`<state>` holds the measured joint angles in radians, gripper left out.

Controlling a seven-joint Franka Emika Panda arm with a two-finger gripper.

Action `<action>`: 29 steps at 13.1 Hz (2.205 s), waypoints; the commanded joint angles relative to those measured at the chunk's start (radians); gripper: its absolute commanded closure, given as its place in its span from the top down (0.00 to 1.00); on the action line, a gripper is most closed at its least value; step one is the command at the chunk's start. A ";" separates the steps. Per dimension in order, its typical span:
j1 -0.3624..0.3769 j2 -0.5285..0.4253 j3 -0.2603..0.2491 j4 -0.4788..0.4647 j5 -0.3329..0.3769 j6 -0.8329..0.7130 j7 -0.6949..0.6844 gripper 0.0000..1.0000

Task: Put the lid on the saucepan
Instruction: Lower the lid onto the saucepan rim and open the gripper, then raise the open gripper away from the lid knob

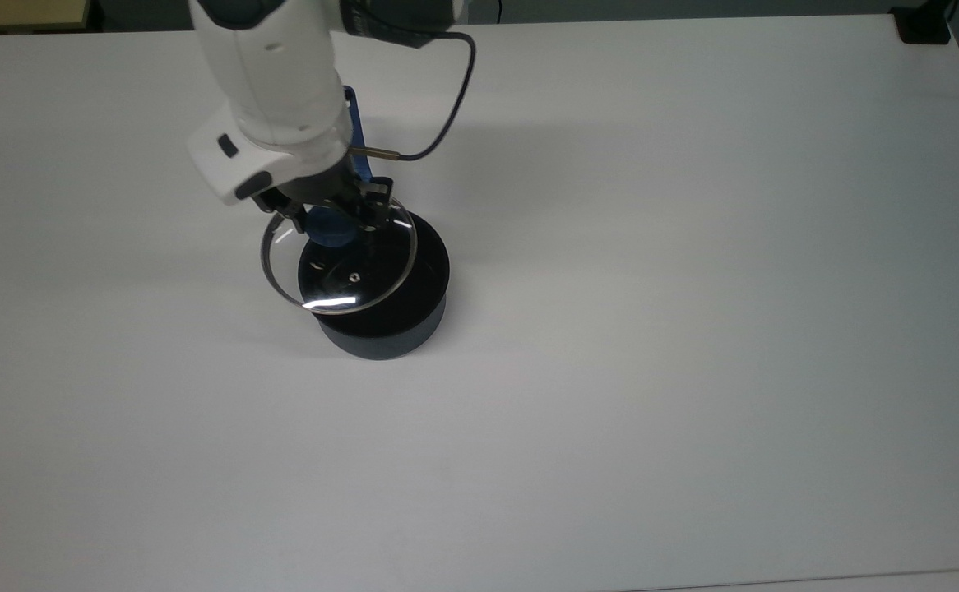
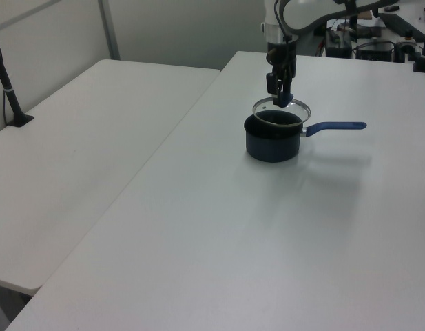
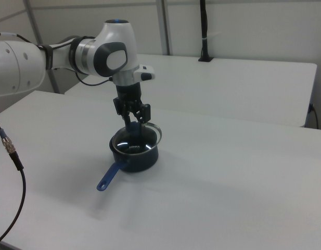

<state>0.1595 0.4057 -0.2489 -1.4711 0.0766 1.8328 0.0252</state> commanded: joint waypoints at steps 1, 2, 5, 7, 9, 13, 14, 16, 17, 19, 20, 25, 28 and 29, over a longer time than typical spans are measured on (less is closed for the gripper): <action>0.017 0.013 0.013 0.038 -0.027 -0.032 0.021 0.39; 0.017 0.013 0.025 0.038 -0.038 -0.033 0.022 0.39; 0.020 0.031 0.030 0.040 -0.043 -0.029 0.022 0.39; 0.025 0.036 0.033 0.040 -0.051 -0.024 0.022 0.39; 0.023 0.050 0.045 0.040 -0.051 -0.018 0.031 0.39; 0.023 0.056 0.046 0.055 -0.052 -0.001 0.045 0.39; 0.023 0.056 0.045 0.058 -0.052 0.009 0.045 0.39; 0.025 0.065 0.046 0.060 -0.052 0.025 0.047 0.39; 0.025 0.067 0.045 0.060 -0.052 0.028 0.059 0.39; 0.026 0.070 0.046 0.060 -0.052 0.028 0.062 0.39; 0.034 0.076 0.046 0.060 -0.052 0.028 0.062 0.39; 0.028 0.073 0.046 0.057 -0.049 0.046 0.067 0.97; 0.018 0.018 0.045 0.048 -0.052 0.034 0.065 1.00; 0.018 -0.028 0.045 0.016 -0.052 0.033 0.065 1.00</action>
<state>0.1740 0.4652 -0.1998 -1.4121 0.0394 1.8624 0.0681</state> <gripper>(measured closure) 0.000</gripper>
